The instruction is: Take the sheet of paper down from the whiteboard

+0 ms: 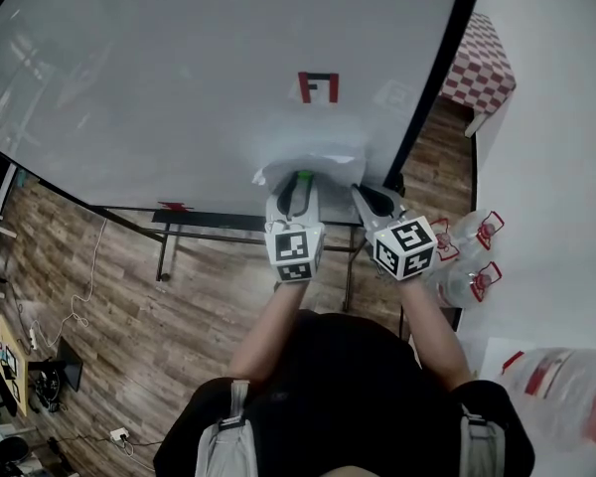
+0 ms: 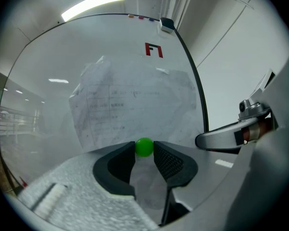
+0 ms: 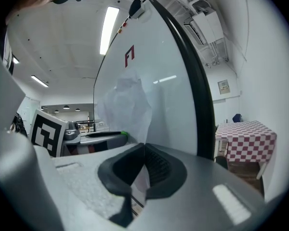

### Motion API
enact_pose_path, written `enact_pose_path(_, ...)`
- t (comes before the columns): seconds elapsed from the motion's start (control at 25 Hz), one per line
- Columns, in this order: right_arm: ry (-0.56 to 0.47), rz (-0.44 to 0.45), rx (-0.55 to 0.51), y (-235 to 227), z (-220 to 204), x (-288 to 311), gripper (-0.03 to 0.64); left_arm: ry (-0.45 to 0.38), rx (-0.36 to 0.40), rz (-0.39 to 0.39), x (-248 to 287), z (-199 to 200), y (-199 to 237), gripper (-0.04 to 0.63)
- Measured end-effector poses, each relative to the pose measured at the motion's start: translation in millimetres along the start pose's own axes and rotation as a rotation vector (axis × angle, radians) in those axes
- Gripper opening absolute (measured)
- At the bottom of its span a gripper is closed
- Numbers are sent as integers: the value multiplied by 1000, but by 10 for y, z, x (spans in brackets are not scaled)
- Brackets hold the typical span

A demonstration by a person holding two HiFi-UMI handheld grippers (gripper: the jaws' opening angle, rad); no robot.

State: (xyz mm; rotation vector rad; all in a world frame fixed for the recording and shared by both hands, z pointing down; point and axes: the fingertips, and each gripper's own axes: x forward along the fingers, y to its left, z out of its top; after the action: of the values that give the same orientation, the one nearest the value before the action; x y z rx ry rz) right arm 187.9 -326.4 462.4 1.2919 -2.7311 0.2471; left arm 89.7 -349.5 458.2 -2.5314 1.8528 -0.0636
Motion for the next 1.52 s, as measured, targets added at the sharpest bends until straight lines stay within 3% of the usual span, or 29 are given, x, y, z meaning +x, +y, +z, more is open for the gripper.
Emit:
enact_pose_path(0.48,9,-7,44,337,-74,156,3,19,-15,-7,-324,-90,326,132)
enact_pose_path(1.04,-19,-76,96,1330,-143,600,3,46,24,-6,-1161,-84,1554,132)
enact_pose_path(1.52,-12,-165,97,2143,-202,780,3,55,-10,-89,-1763,-197,2301,132)
